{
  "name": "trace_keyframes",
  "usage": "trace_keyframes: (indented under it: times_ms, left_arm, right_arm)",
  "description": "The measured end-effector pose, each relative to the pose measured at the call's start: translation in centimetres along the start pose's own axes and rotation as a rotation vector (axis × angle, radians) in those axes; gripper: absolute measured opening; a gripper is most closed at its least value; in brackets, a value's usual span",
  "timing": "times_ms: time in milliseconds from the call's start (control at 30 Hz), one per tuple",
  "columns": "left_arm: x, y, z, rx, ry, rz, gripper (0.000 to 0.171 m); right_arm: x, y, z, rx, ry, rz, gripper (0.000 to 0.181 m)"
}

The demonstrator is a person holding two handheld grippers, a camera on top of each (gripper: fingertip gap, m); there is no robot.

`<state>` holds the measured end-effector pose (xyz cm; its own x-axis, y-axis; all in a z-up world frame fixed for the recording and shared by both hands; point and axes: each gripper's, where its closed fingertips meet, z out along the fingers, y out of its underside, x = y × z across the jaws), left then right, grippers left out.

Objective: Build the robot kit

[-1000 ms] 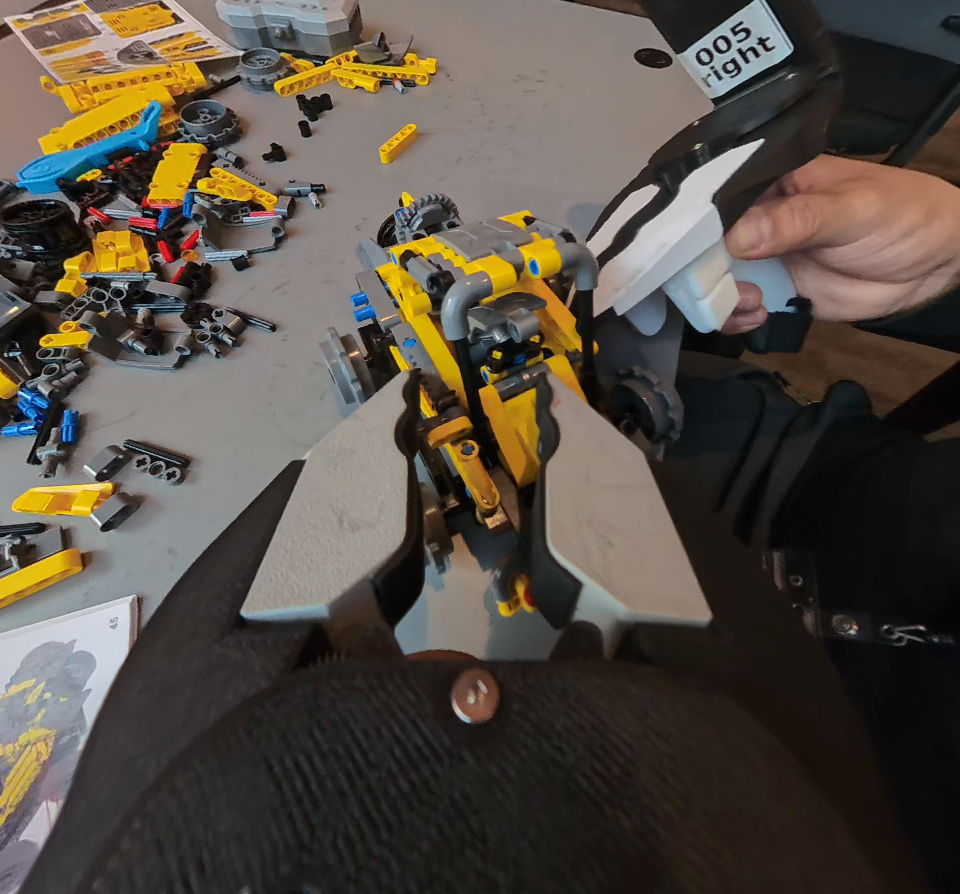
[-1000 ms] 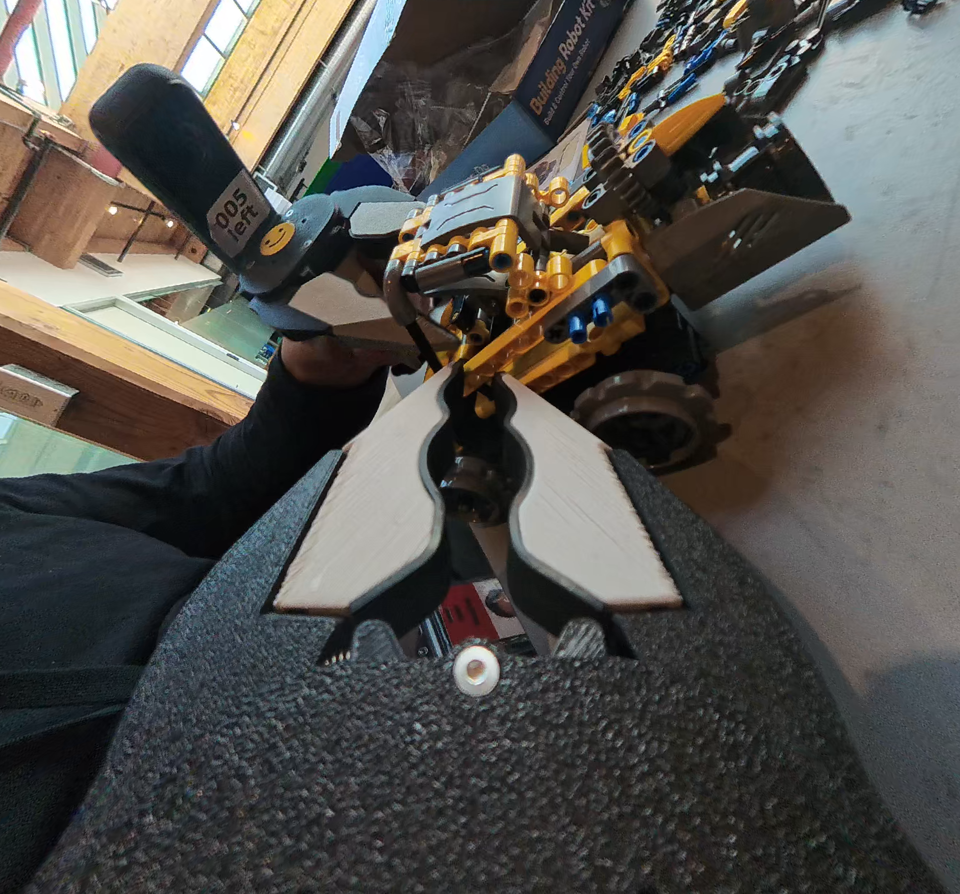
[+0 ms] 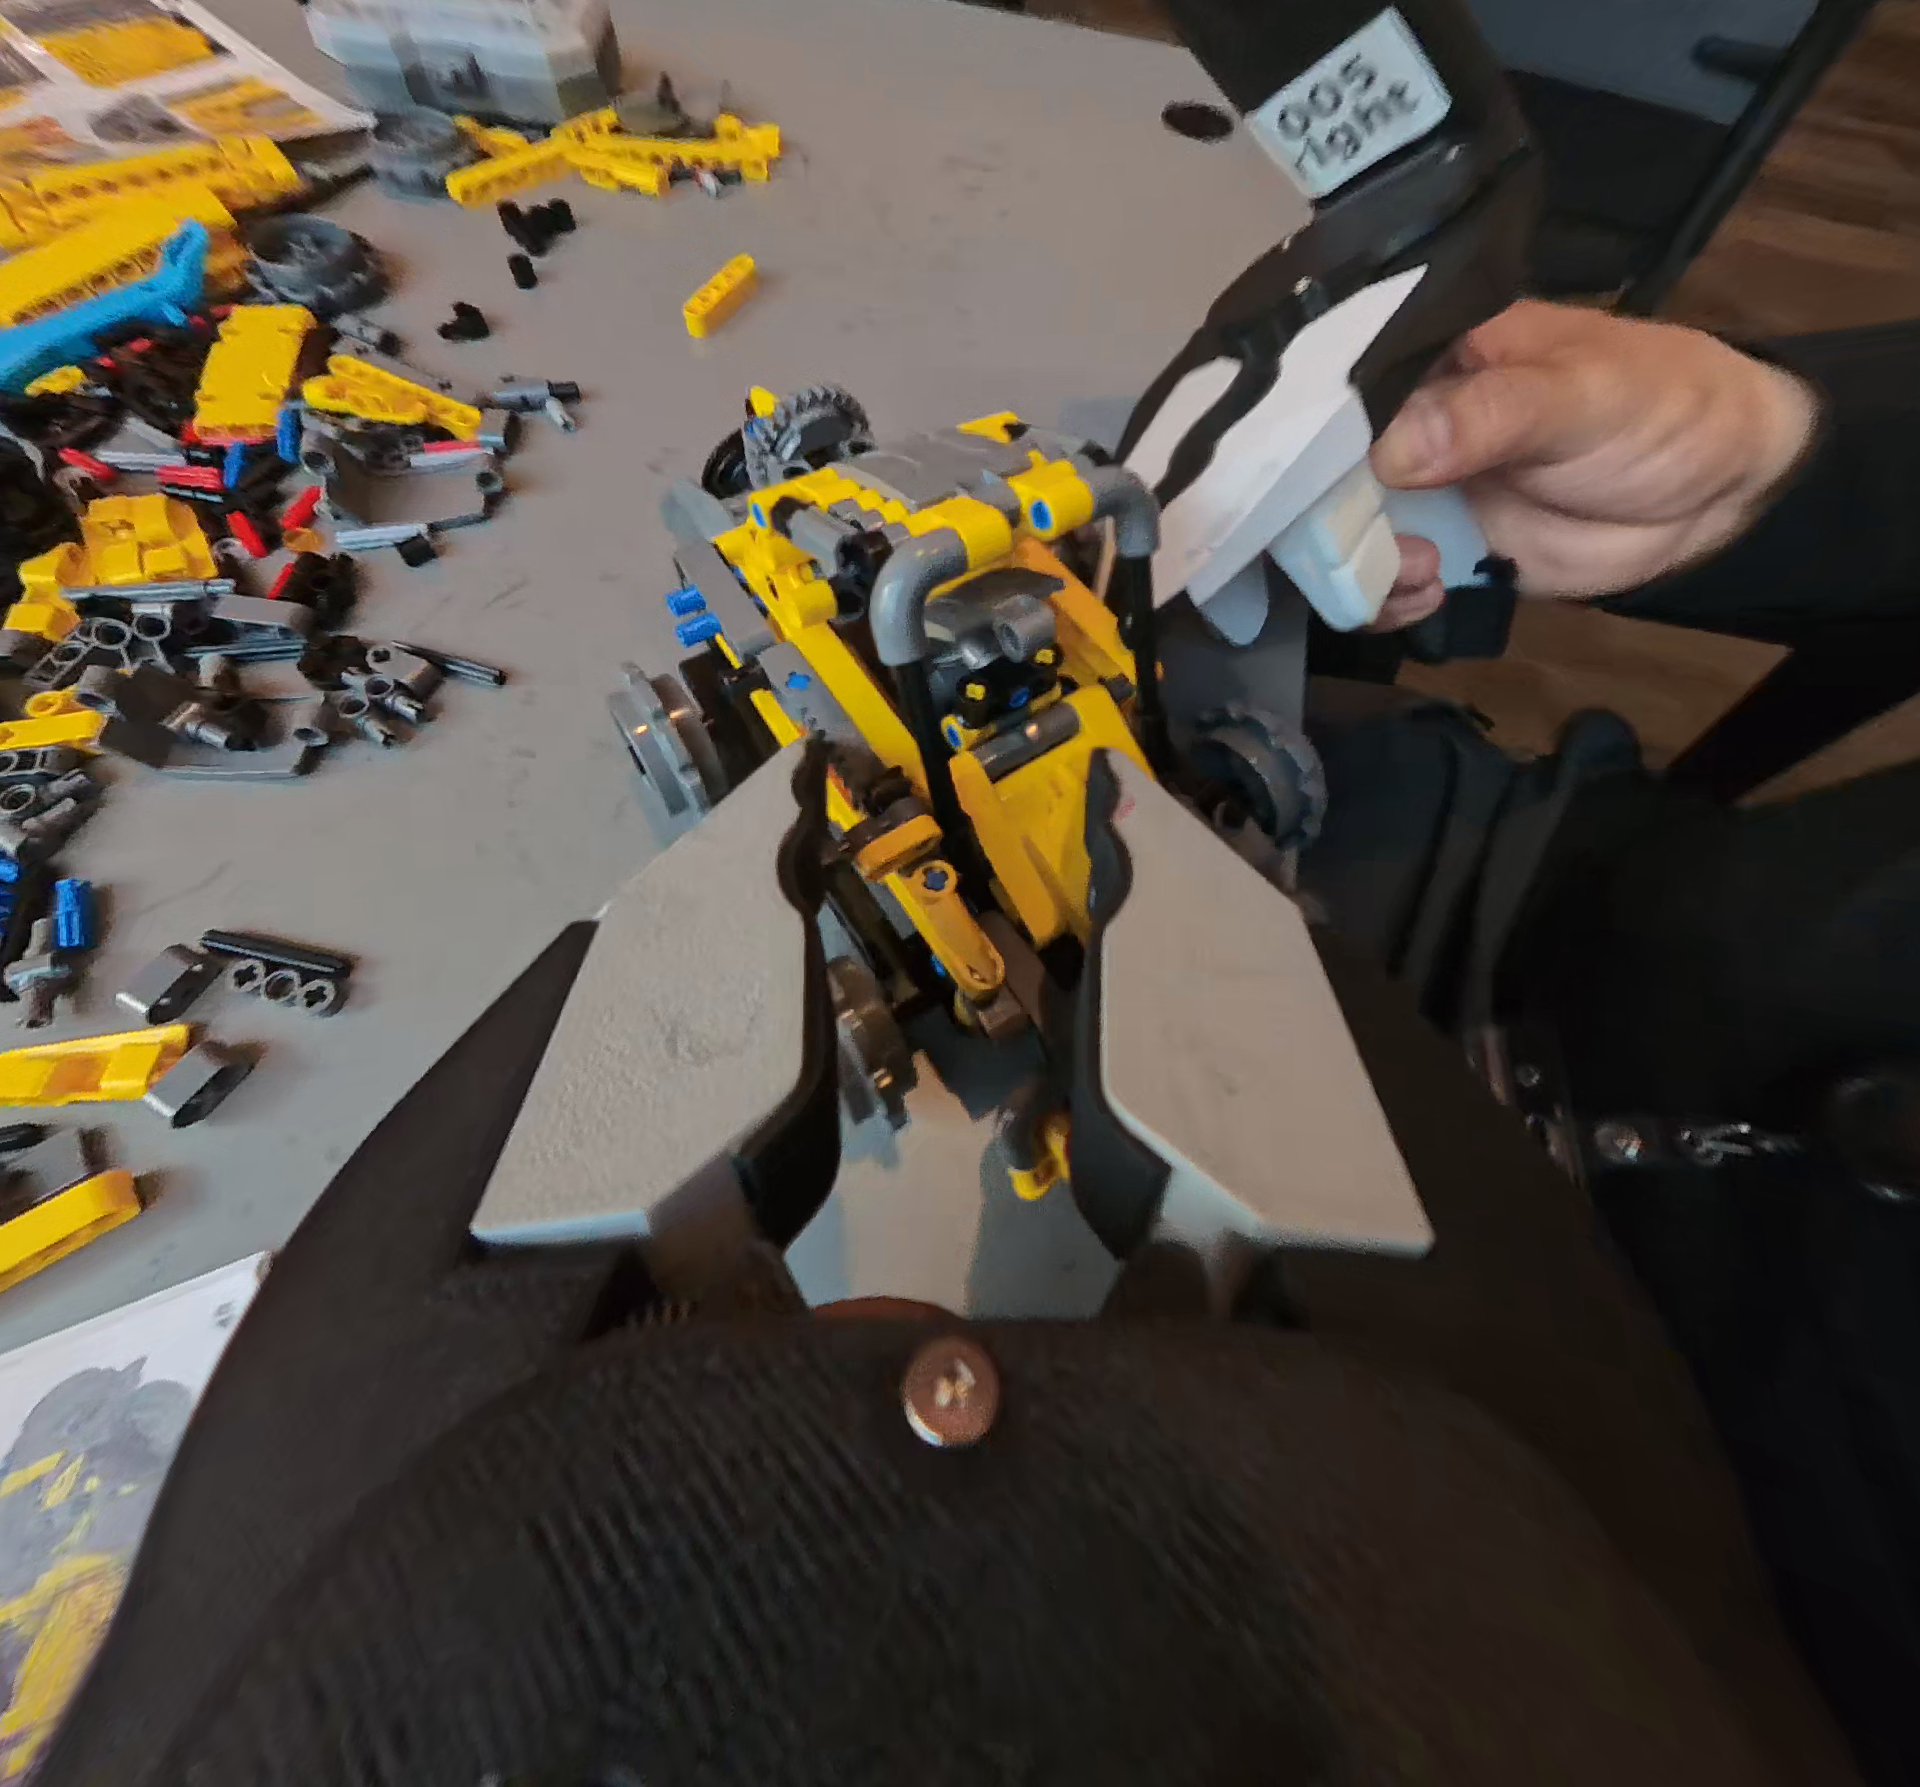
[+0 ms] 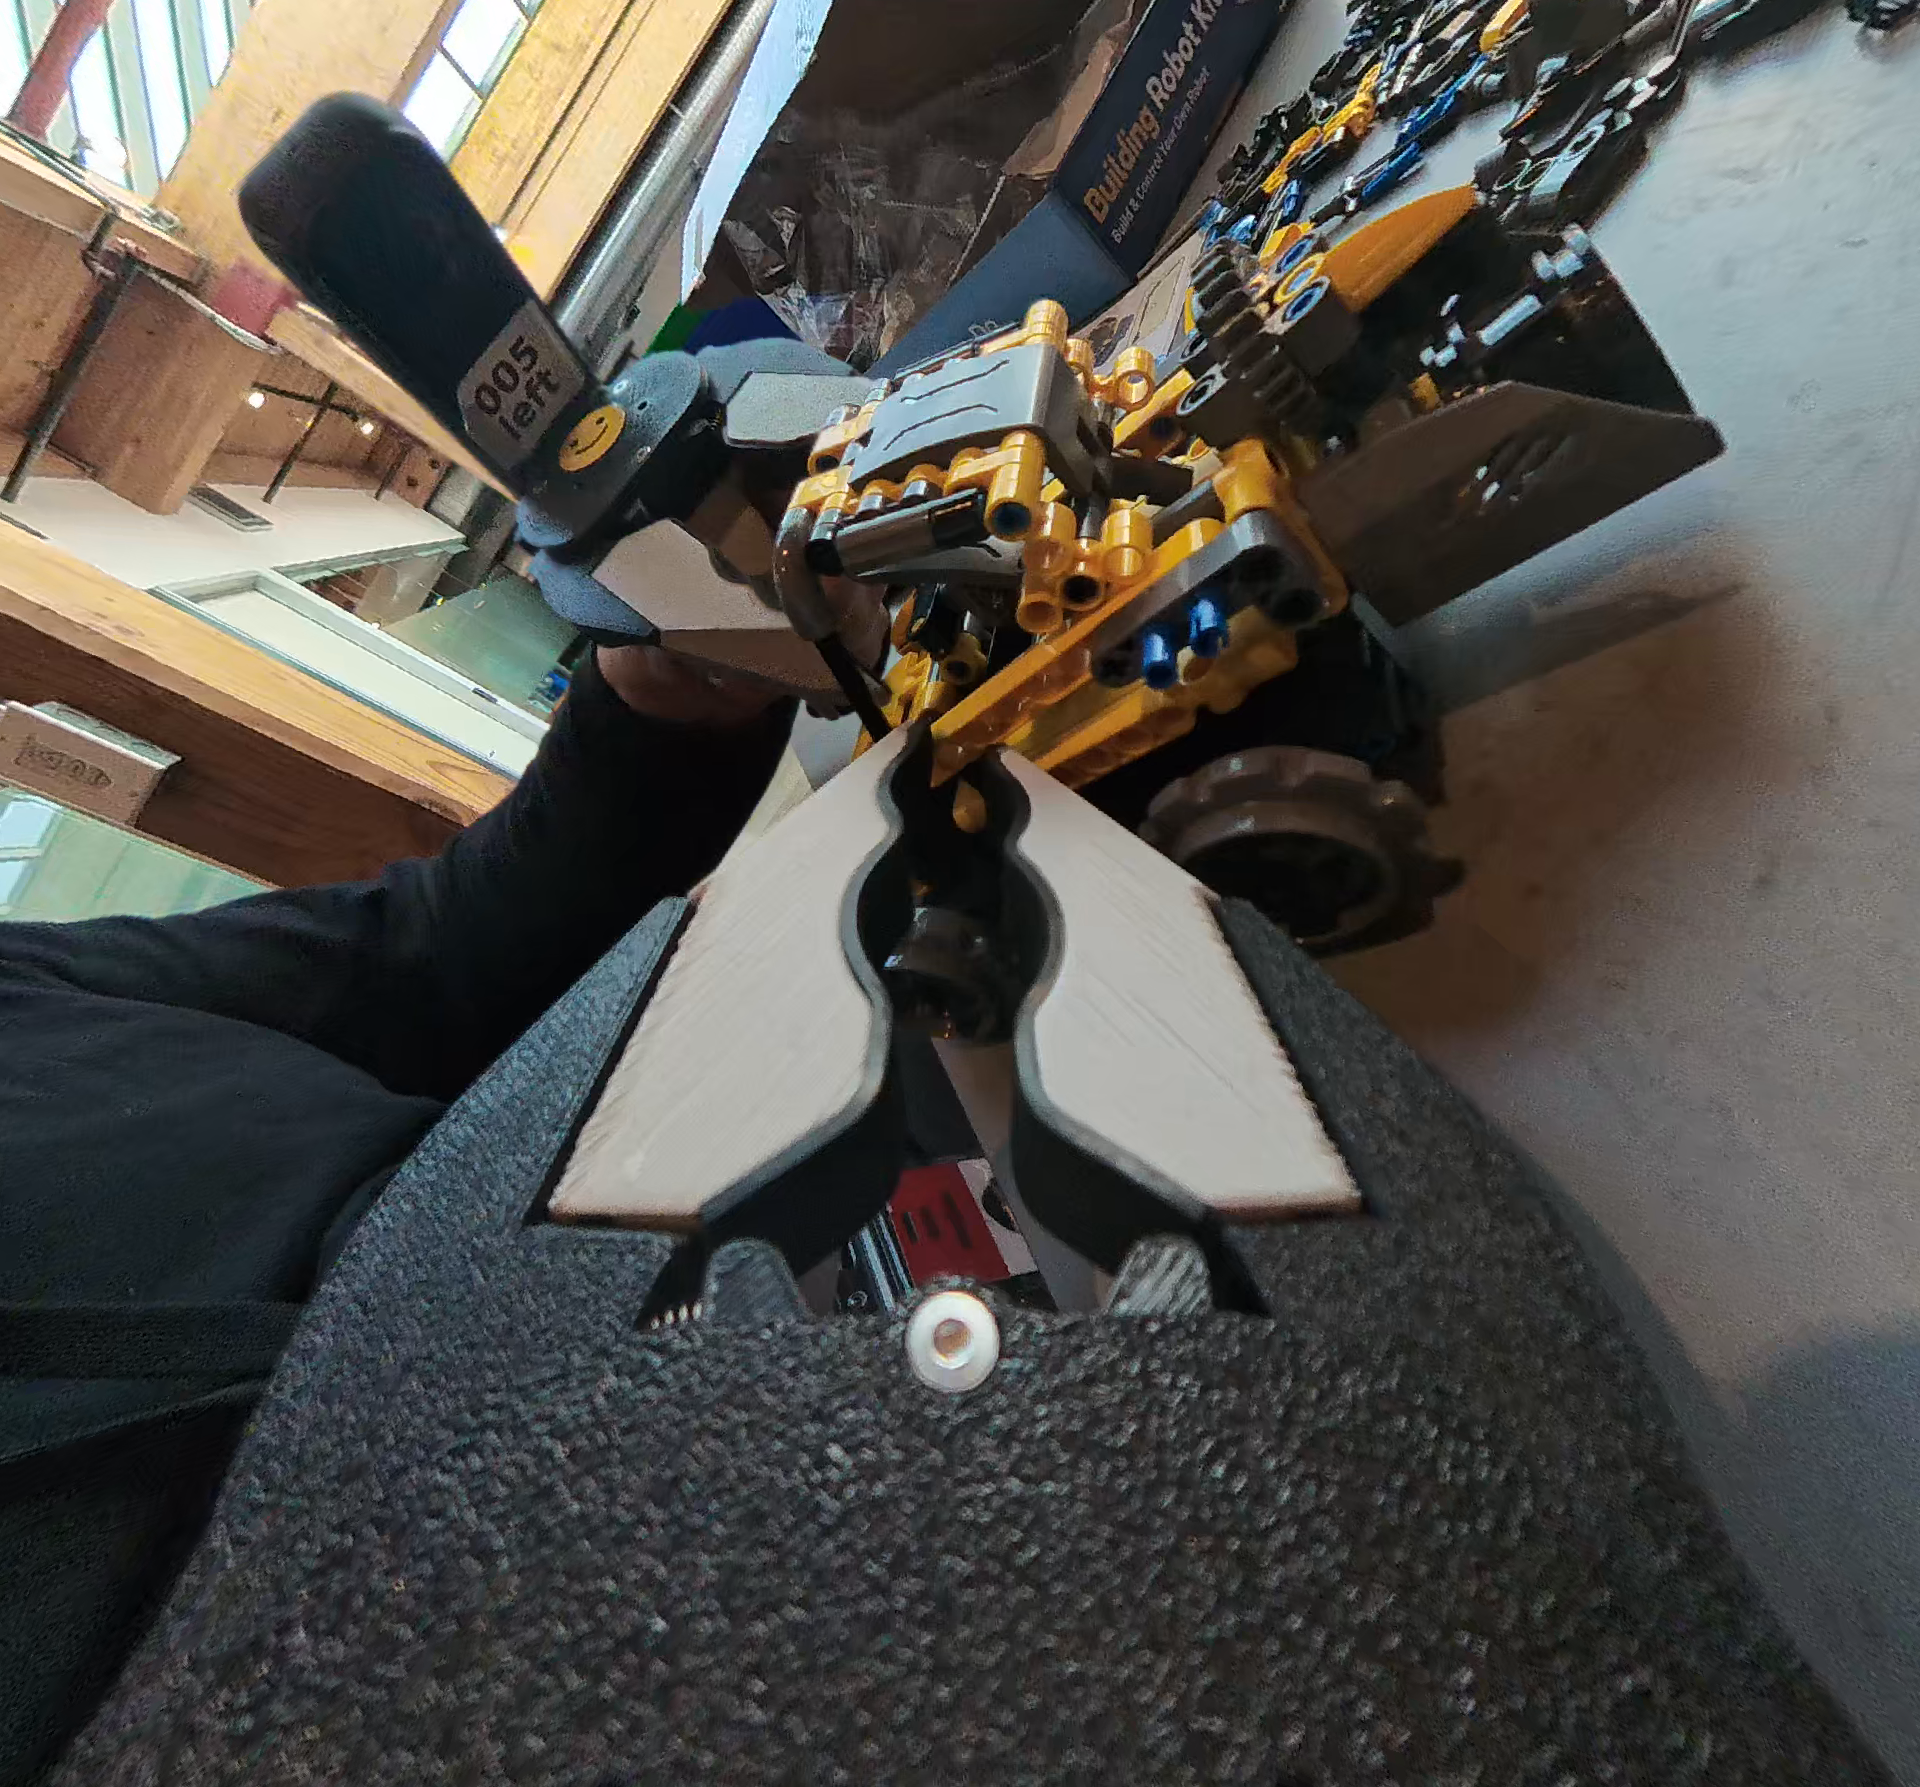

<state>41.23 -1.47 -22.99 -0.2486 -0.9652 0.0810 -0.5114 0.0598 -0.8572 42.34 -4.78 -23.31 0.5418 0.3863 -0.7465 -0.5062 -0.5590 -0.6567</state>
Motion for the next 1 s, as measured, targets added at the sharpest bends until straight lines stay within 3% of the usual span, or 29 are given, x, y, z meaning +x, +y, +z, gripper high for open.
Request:
trace_keyframes:
  times_ms: [167, 233, 500, 633, 867, 1000]
  left_arm:
    - [0.0, 0.0, 0.2, -0.084, -0.055, 0.088, 0.048]
    - [0.8, 0.1, 0.4, -0.096, -0.033, 0.053, 0.067]
    - [0.8, 0.3, 0.9, -0.130, -0.166, 0.080, 0.071]
    - [0.8, 0.4, 1.1, -0.111, -0.219, 0.082, 0.071]
    - [0.8, 0.3, 0.3, -0.053, -0.125, -0.004, 0.062]
    - [0.7, 0.1, 0.4, -0.063, -0.138, 0.002, 0.061]
  right_arm:
    - [0.0, 0.1, 0.1, -0.005, -0.001, -0.008, 0.010]
    - [0.0, 0.0, 0.1, -0.002, 0.003, -0.010, 0.010]
    - [0.0, 0.1, 0.1, -0.004, 0.007, -0.024, 0.011]
    - [0.0, 0.1, 0.2, -0.003, 0.012, -0.033, 0.011]
    - [-0.1, 0.2, 0.2, -0.012, -0.004, -0.030, 0.011]
    - [0.1, 0.0, 0.2, -0.007, 0.003, -0.028, 0.010]
